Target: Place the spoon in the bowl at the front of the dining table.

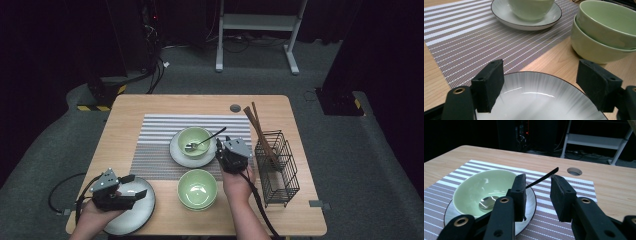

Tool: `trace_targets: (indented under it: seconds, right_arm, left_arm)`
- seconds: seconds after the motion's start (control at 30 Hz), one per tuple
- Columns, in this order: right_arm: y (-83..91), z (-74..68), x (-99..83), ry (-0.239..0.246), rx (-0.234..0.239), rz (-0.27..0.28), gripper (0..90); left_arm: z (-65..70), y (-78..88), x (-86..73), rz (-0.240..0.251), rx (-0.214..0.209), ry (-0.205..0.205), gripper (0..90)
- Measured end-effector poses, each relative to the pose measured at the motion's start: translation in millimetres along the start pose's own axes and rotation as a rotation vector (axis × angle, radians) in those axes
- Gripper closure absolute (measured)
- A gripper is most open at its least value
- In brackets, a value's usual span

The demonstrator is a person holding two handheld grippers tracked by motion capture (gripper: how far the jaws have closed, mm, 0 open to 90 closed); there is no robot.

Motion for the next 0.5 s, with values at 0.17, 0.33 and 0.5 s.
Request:
trace_targets:
  seconds: [0.17,0.33,0.5]
  right_arm:
    - [6.0,-1.5,2.3,0.005,0.007,0.005,63.8]
    - [13.0,-1.8,8.2,0.013,0.011,0.014,63.3]
    - [20.2,-4.6,16.9,0.022,0.016,0.031,62.9]
  left_arm:
    - [0.4,-0.2,0.5,0.004,0.0,0.006,22.6]
    - [1.7,-0.9,-0.1,0.002,0.0,0.003,22.6]
    - [1.9,-0.1,1.0,0.004,-0.002,0.002,22.6]
Point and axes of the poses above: each handheld gripper's, and its own axes: y roughly backward along the jaws, x roughly out of its top, z roughly to its right, the point moved 8 cm from there along -y, roughly forward along the jaws, and after that the axes turned 7 degrees about -y, right-handed, at the moved point
